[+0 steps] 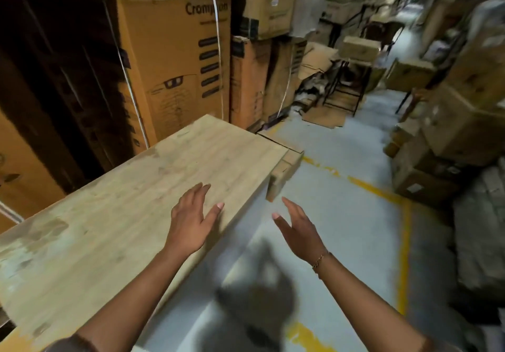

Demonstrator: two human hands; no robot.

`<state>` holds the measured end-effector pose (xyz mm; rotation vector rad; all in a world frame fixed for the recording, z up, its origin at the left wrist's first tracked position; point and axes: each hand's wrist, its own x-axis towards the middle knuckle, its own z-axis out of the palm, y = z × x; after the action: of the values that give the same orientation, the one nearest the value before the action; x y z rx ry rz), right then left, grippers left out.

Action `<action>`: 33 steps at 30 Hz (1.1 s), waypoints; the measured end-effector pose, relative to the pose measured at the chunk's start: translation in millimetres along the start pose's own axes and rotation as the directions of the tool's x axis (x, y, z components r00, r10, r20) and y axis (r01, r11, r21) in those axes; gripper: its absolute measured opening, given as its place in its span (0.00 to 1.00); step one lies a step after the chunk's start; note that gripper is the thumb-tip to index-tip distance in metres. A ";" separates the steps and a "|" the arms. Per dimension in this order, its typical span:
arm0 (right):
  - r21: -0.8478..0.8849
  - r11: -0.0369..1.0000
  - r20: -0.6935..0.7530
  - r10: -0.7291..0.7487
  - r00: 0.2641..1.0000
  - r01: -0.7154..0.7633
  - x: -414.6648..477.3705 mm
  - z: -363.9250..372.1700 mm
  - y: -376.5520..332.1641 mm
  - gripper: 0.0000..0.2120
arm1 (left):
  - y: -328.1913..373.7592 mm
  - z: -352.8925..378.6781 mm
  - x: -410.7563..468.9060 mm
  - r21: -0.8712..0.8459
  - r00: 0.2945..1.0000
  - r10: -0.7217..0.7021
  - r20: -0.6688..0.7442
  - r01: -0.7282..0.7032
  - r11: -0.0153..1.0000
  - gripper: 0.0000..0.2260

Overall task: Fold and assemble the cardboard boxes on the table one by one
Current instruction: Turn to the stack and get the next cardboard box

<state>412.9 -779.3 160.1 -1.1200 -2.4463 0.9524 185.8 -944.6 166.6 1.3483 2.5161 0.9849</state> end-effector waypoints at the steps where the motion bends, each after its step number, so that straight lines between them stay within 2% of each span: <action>1: 0.000 1.000 -0.007 0.027 1.000 -0.027 9.5 -14.8 12.9 0.43 | 14.4 12.5 13.1 -0.008 1.000 0.014 0.009 -0.013 1.000 0.35; 9: 0.028 0.991 -0.023 0.135 0.991 -0.134 97.9 -79.5 105.4 0.38 | 74.6 113.3 132.5 -0.019 0.991 0.059 0.118 -0.057 0.998 0.33; 13: 0.045 0.984 0.032 0.169 0.985 -0.171 173.4 -100.3 148.5 0.37 | 93.4 167.0 208.0 -0.037 0.990 0.027 0.137 -0.022 0.999 0.35; 18: 0.097 0.967 0.122 0.224 0.967 -0.237 283.2 -134.4 192.9 0.28 | 116.3 236.0 316.5 -0.111 0.973 -0.048 0.224 0.074 0.991 0.28; 22: 0.119 0.955 0.157 0.251 0.955 -0.270 364.4 -170.8 223.8 0.27 | 148.1 269.5 399.2 -0.144 0.965 -0.064 0.255 0.104 0.984 0.37; 27: 0.134 0.944 0.187 0.274 0.943 -0.301 459.4 -213.5 278.1 0.24 | 176.7 317.9 490.9 -0.153 0.965 -0.063 0.255 0.104 0.983 0.27; 33: 0.139 0.945 0.295 0.245 0.923 -0.296 595.8 -252.6 356.8 0.23 | 203.0 397.3 588.0 -0.187 0.939 -0.256 0.228 0.300 0.935 0.38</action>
<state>348.9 -45.7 99.6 -1.3656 -2.3825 1.4755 133.7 -212.5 88.5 0.9423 2.2875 0.9768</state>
